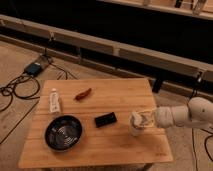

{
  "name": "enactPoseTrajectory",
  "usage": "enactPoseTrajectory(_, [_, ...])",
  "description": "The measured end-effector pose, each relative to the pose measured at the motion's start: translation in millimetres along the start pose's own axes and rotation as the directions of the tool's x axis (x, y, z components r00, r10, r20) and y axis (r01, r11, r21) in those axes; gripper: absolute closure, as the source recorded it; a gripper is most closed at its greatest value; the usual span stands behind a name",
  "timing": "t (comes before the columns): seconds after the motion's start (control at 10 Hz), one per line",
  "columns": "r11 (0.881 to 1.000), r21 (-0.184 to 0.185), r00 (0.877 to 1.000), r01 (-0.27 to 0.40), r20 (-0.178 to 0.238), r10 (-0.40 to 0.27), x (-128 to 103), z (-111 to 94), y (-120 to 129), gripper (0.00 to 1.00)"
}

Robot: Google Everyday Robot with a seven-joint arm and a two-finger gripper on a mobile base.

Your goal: Place the white sponge in the ceramic cup

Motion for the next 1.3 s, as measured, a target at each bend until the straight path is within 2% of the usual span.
enactPoseTrajectory(0.3, [1.000,0.015,1.000,-0.022,-0.021,0.022,-9,5,-9,0.37])
enactPoseTrajectory(0.5, [0.999,0.028,0.999,-0.029,-0.020,0.030,-17,10,-12,0.21])
enactPoseTrajectory(1.0, [0.999,0.011,0.999,-0.047,0.022,0.047,-41,7,-5,0.20])
enactPoseTrajectory(1.3, [0.999,-0.024,0.998,-0.038,0.042,0.039,-47,2,8,0.20])
